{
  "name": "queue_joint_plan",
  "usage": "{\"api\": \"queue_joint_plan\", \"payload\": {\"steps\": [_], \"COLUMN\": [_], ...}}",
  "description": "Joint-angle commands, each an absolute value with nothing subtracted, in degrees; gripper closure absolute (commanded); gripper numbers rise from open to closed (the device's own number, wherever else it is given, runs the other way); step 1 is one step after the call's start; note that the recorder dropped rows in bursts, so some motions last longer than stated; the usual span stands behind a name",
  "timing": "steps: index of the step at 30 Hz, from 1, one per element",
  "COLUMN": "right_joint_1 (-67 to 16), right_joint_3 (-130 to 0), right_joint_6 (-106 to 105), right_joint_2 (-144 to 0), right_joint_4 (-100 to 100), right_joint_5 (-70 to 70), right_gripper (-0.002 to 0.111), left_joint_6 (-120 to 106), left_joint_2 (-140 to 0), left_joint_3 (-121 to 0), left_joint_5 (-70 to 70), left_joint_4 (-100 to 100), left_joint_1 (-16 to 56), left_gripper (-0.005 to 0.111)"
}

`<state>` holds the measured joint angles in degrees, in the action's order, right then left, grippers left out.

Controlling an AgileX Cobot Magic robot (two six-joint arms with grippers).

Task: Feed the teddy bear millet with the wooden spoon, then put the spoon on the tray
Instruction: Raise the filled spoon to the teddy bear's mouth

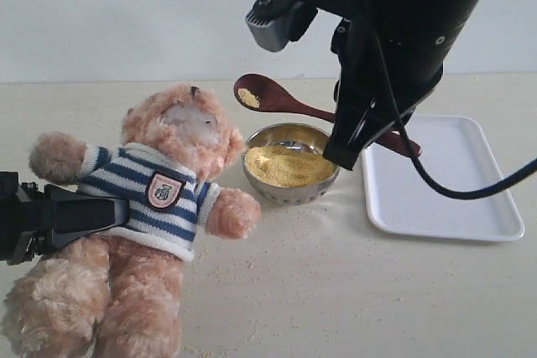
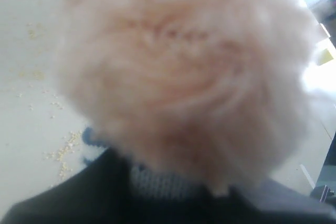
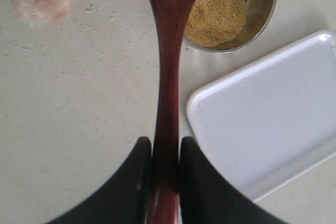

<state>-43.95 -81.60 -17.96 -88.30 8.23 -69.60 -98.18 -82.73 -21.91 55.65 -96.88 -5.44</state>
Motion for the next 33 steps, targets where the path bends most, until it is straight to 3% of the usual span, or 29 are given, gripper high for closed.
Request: {"api": "queue_joint_plan", "payload": {"steps": [1, 14, 33], "right_joint_1": [-44.0, -49.7, -49.8], "right_joint_3": [-81.9, -81.9, -81.9], "right_joint_6": [-19.3, -19.9, -18.1], "right_joint_2": [-87.6, -87.6, -93.4], "right_joint_4": [5.4, 4.8, 10.6], "right_joint_5": [-69.6, -64.5, -59.4], "right_gripper": [0.108, 0.108, 0.108], "left_joint_6": [-98.1, -97.8, -97.5], "left_joint_2": [-82.8, -82.8, -82.8], "left_joint_3": [-21.9, -21.9, -21.9], "left_joint_5": [57.1, 57.2, 61.4], "left_joint_4": [-98.1, -98.1, -98.1], "left_joint_1": [-5.6, -5.6, -5.6], "left_gripper": [0.102, 0.102, 0.102]}}
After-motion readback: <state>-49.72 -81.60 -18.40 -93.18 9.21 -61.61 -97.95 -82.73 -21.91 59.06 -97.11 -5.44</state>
